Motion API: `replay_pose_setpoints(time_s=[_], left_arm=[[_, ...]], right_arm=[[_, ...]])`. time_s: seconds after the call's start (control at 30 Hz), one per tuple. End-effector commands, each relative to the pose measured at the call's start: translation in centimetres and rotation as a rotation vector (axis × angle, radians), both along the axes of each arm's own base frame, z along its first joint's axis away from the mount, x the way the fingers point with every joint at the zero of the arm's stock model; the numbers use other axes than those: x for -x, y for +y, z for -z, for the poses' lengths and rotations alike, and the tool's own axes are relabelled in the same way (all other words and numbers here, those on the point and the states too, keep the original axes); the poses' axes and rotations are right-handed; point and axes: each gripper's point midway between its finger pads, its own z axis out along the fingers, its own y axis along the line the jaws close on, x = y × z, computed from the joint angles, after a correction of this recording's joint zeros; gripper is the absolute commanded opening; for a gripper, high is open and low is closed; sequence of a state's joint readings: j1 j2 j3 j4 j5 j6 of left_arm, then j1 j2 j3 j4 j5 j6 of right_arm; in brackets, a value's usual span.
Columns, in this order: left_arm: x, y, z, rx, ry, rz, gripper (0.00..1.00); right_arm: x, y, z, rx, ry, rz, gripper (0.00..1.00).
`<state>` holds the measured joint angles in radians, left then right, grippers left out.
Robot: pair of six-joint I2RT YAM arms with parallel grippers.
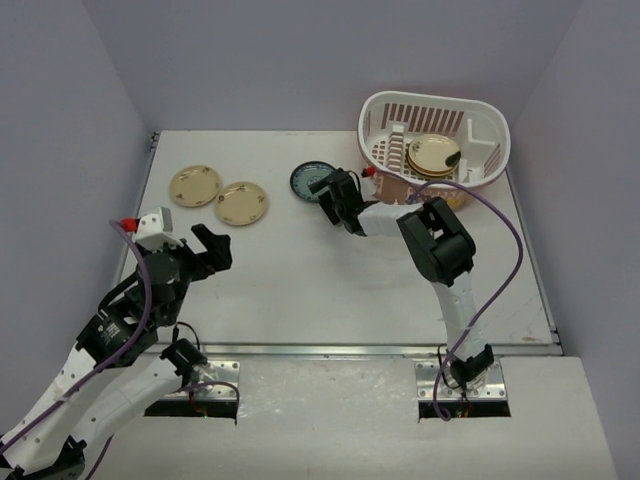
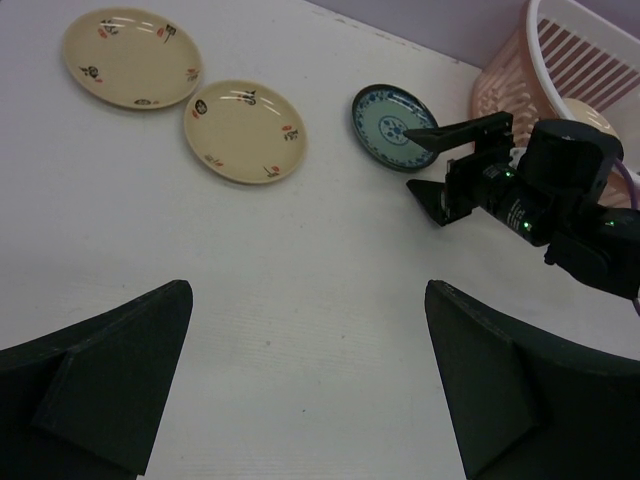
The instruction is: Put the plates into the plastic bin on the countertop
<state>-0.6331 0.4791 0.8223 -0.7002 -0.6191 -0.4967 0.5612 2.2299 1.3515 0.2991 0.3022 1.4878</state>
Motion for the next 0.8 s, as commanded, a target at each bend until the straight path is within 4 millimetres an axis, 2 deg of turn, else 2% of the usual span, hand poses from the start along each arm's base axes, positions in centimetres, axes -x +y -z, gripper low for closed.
replay_pose_setpoints(time_s=[0.0,0.1,0.17,0.3,0.53,0.77], left_arm=[[0.1,0.1,-1.6,0.03,-0.064,0.013,1.0],[0.4,0.2,-2.1,0.047,-0.089,0.017,1.0],[0.5,0.3,-2.3,0.053,-0.101,0.022,1.0],[0.7,0.2,-2.5,0.06,-0.112,0.035,1.0],[0.9,0.1,-2.8,0.067,-0.125,0.046,1.0],[1.1,0.1,-3.1,0.074,-0.138,0.055,1.0]], right_arm=[[2.5,-3.5,7.2,0.149,0.279,0.131,0.7],[3.5,-4.1,7.9,0.137,0.29,0.168,0.59],[5.5,-5.3,9.7,0.128,0.327,0.203,0.5],[6.1,-5.6,10.8,0.099,0.349,0.237,0.31],[5.5,-5.7,10.9,0.113,0.358,0.268,0.27],[4.5,-4.9,10.7,0.08,0.37,0.291,0.29]])
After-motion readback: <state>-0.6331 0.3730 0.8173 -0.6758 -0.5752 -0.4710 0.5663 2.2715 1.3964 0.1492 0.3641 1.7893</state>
